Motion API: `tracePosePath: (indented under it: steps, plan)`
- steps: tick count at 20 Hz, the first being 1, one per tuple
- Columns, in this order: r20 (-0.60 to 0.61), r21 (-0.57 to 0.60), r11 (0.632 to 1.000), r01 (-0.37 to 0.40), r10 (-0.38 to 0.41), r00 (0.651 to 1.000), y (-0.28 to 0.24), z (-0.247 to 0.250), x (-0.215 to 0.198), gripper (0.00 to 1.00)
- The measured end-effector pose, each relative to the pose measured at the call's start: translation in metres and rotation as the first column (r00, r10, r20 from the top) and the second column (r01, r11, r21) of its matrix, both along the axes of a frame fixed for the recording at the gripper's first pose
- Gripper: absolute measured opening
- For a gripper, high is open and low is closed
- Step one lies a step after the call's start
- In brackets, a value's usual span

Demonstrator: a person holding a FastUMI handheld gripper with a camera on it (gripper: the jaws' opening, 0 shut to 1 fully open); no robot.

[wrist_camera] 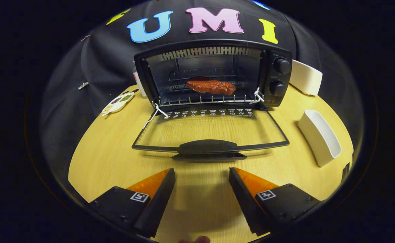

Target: Open the toaster oven, put the food inside, and close the toaster oven door.

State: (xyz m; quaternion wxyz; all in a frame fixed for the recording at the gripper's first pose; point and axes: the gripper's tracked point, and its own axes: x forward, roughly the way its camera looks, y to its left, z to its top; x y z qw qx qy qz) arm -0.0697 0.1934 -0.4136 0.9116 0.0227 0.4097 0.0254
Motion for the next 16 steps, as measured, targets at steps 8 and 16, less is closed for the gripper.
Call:
tracePosePath:
  steps: [8, 16]
  plan:
    - [-0.005, 0.028, 0.999, 0.046, -0.045, 0.999, -0.001, 0.0, 0.01, 0.95]
    - [0.065, 0.061, 0.998, 0.032, -0.036, 0.997, 0.003, 0.039, 0.011, 0.95]
